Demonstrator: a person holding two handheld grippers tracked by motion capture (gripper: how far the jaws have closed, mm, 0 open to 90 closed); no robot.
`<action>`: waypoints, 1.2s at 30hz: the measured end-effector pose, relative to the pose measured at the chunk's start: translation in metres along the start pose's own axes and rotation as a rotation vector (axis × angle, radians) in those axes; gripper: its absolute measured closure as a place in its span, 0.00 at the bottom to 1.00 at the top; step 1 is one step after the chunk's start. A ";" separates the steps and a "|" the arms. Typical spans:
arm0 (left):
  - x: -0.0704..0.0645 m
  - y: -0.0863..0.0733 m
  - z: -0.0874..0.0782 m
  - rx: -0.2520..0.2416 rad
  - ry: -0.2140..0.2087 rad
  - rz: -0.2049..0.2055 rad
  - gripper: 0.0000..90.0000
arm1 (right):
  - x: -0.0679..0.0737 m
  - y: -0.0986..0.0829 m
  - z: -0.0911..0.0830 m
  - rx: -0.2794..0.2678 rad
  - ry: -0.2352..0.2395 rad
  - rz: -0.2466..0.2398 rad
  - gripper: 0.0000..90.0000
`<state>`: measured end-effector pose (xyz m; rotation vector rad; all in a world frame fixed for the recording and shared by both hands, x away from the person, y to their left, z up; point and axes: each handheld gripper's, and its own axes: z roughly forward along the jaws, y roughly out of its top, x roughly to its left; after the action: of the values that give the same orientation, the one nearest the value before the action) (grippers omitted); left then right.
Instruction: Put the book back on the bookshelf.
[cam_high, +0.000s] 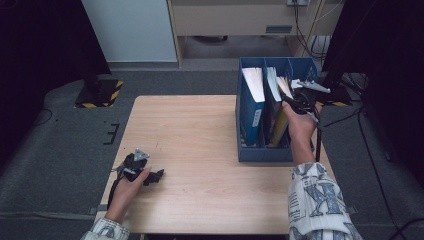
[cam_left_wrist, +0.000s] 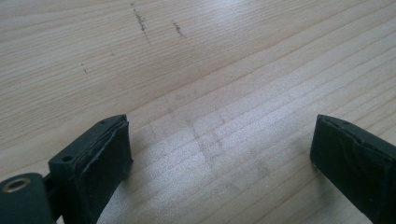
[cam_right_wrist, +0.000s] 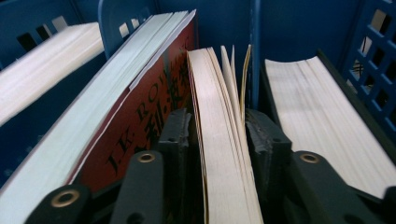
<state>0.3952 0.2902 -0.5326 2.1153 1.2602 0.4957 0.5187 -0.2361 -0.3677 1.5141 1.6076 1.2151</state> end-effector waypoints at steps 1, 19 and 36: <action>0.000 0.000 0.000 0.000 0.000 0.000 0.05 | 0.000 0.001 -0.002 -0.002 0.002 0.001 0.66; -0.001 0.000 0.000 -0.001 0.001 -0.001 0.05 | -0.009 0.008 -0.029 -0.063 0.040 0.041 0.46; -0.001 0.000 0.000 -0.001 0.000 0.000 0.05 | -0.019 0.009 -0.035 -0.062 0.065 0.077 0.25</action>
<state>0.3947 0.2896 -0.5328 2.1142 1.2599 0.4964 0.4939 -0.2630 -0.3492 1.5236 1.5510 1.3563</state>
